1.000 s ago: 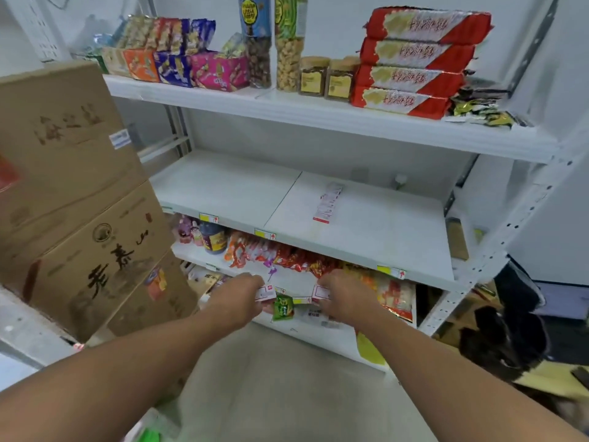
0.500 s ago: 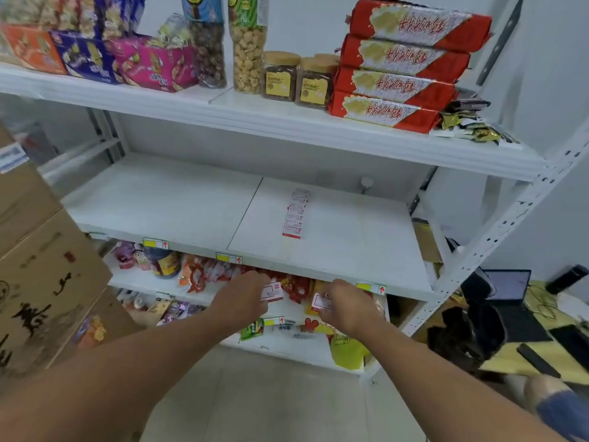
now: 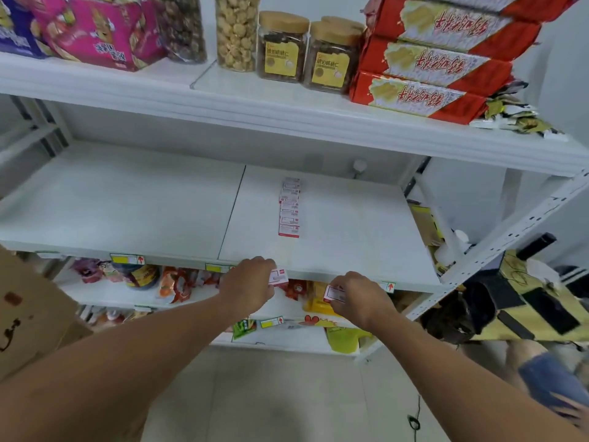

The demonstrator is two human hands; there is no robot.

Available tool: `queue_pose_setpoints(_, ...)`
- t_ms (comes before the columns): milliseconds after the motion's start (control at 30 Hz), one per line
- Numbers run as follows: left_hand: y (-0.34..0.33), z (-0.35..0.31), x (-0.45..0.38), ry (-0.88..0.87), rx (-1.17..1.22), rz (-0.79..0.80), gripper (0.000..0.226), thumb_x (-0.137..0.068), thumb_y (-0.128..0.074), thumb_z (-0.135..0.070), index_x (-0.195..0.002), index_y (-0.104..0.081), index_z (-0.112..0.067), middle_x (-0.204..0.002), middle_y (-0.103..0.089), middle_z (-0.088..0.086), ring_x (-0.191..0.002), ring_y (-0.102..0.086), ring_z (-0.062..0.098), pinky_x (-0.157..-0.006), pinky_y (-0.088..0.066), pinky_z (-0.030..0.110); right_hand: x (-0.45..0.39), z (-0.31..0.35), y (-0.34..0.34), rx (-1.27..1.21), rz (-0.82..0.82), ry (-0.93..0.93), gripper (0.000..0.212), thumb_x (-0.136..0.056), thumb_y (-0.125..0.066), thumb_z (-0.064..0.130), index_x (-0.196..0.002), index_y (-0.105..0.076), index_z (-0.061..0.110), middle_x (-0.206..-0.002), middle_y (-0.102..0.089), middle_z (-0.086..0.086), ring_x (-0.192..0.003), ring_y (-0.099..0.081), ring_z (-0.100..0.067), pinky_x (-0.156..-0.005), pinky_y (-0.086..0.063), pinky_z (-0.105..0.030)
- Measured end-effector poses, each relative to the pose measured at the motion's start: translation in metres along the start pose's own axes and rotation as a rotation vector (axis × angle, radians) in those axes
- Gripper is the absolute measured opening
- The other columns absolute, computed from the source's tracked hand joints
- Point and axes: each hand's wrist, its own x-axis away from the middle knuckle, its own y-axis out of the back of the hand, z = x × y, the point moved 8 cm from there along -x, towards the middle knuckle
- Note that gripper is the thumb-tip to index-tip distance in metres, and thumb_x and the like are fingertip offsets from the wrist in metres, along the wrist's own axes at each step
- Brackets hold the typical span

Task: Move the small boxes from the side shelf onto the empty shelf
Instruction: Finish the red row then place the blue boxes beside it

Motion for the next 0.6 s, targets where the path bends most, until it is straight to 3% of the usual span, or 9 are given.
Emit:
queue_pose_setpoints(433, -0.034, -0.006, -0.109, 0.078, -0.092, 0.01, 0.04, -0.091, -0.073, -0.023, -0.13, -0.063, -0.028, -0.118, -0.07, -0.006, -0.108, -0.063, 0.021, -0.083, -0.053, 0.037, -0.1, -0.064, 0.0, 0.026, 0.045, 0.058, 0.039, -0.094, -0.069, 0.04, -0.131, -0.066, 0.029, -0.121, -0.061, 0.0, -0.11, -0.066, -0.029, -0.087, -0.057, -0.04)
queue_pose_setpoints(600, -0.046, 0.0, -0.158, 0.169, -0.009, 0.005, 0.041, -0.088, -0.075, -0.02, -0.127, -0.066, -0.03, -0.118, -0.073, -0.008, -0.102, -0.066, 0.018, -0.086, -0.062, 0.042, -0.143, -0.081, -0.008, -0.016, 0.066, 0.09, 0.039, -0.095, -0.067, 0.037, -0.133, -0.064, 0.03, -0.119, -0.061, 0.002, -0.108, -0.066, -0.027, -0.085, -0.057, -0.038)
